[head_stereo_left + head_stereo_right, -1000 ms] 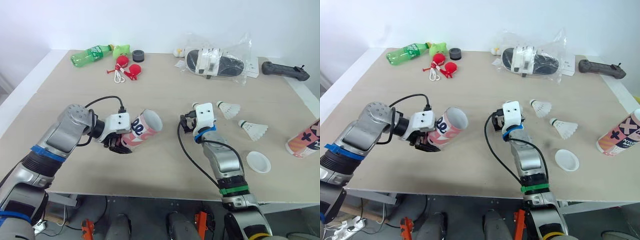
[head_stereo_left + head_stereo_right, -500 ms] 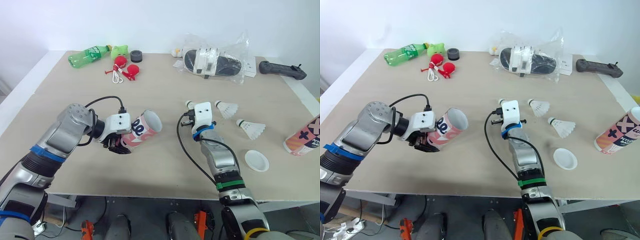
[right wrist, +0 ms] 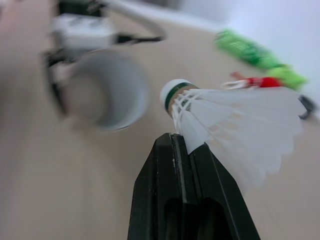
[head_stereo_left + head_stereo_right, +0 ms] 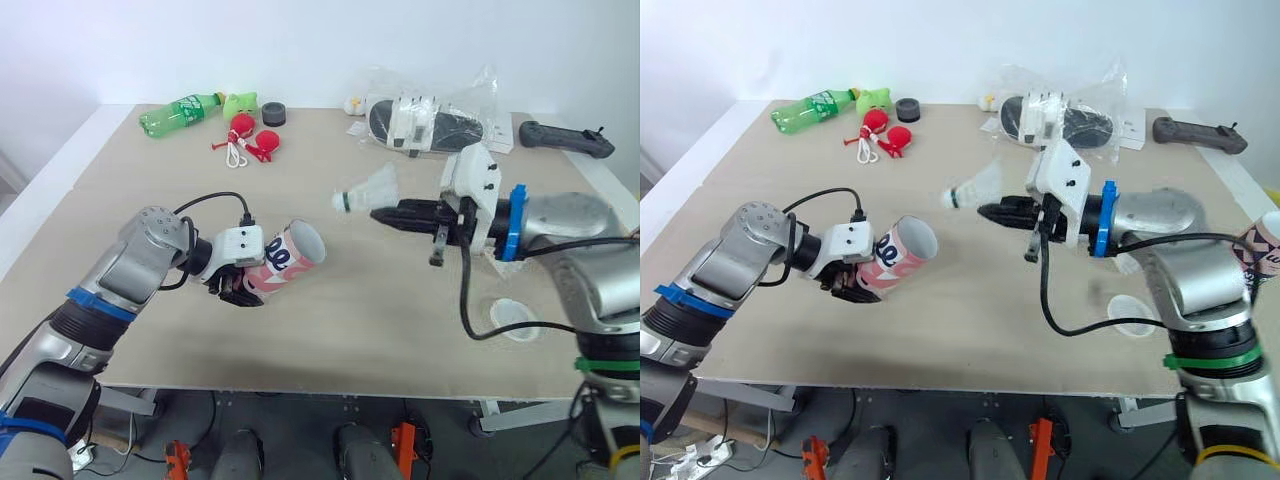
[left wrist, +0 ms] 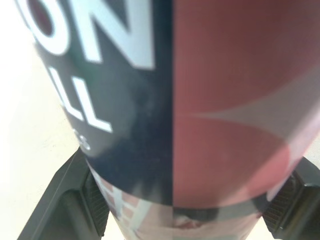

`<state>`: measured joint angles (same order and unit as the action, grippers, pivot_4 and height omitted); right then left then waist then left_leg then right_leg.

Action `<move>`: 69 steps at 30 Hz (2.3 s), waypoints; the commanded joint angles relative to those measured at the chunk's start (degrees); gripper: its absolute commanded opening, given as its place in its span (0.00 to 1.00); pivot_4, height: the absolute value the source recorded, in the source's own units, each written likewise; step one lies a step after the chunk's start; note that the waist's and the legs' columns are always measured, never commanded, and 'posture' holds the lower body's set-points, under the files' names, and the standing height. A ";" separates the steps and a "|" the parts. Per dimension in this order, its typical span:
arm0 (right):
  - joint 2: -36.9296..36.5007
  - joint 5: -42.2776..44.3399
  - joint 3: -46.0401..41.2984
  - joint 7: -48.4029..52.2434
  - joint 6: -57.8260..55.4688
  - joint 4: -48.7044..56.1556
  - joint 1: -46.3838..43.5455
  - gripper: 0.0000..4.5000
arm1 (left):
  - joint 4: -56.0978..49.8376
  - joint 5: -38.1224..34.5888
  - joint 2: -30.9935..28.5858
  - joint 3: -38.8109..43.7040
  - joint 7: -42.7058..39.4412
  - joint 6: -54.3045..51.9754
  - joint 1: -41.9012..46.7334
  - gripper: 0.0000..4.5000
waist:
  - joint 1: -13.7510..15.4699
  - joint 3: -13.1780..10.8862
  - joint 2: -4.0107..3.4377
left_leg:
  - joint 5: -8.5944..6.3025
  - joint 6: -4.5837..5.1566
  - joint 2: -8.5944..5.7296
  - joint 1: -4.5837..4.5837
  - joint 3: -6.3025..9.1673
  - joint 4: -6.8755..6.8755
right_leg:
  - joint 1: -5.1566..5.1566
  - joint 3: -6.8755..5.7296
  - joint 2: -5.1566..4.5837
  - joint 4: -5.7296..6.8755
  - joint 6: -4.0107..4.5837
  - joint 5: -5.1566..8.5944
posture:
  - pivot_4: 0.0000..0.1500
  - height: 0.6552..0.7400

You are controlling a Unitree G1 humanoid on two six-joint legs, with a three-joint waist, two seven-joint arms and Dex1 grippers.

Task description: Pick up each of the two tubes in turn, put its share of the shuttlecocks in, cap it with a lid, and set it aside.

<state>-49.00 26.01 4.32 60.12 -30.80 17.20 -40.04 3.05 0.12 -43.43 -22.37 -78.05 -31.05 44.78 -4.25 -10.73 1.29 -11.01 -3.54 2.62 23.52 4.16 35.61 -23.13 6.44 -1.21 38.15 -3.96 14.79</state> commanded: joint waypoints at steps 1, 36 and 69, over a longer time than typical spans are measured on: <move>-0.19 -2.07 4.15 3.67 0.54 1.62 -3.50 0.02 | 0.44 0.67 0.65 -1.50 -0.39 0.73 0.29 0.69 | 0.00 0.00 -0.01 | 0.01 0.01 0.00 0.01 -0.01 0.00 | -0.01 0.01 0.00 0.00 -0.01 -0.01 | 1.00 1.00; 10.39 -0.86 -29.10 -24.10 -16.78 9.61 21.78 0.99 | 0.43 0.35 2.55 -1.34 -0.42 1.20 -1.08 0.69 | 1.74 0.11 -0.02 | 0.01 0.01 -0.03 0.19 0.03 0.07 | -0.09 -0.06 -0.04 0.04 -0.03 0.00 | 1.00 1.00; 12.39 -14.42 -23.04 -36.93 4.24 -27.39 21.00 0.72 | -0.57 0.41 4.27 -1.15 -0.75 1.12 -2.32 0.69 | 1.72 0.24 -0.26 | 0.03 0.04 -0.14 -0.12 -0.09 0.07 | 0.26 0.08 -0.15 -0.01 -0.18 0.01 | 1.00 1.00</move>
<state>-35.30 12.28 -18.15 23.45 -28.55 -9.60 -17.77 3.45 1.09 -39.84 -21.54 -78.05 -29.35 43.65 -2.53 -10.49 1.03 -10.98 -3.50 2.47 23.39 4.07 35.68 -22.87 6.51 -1.36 38.13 -4.13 14.81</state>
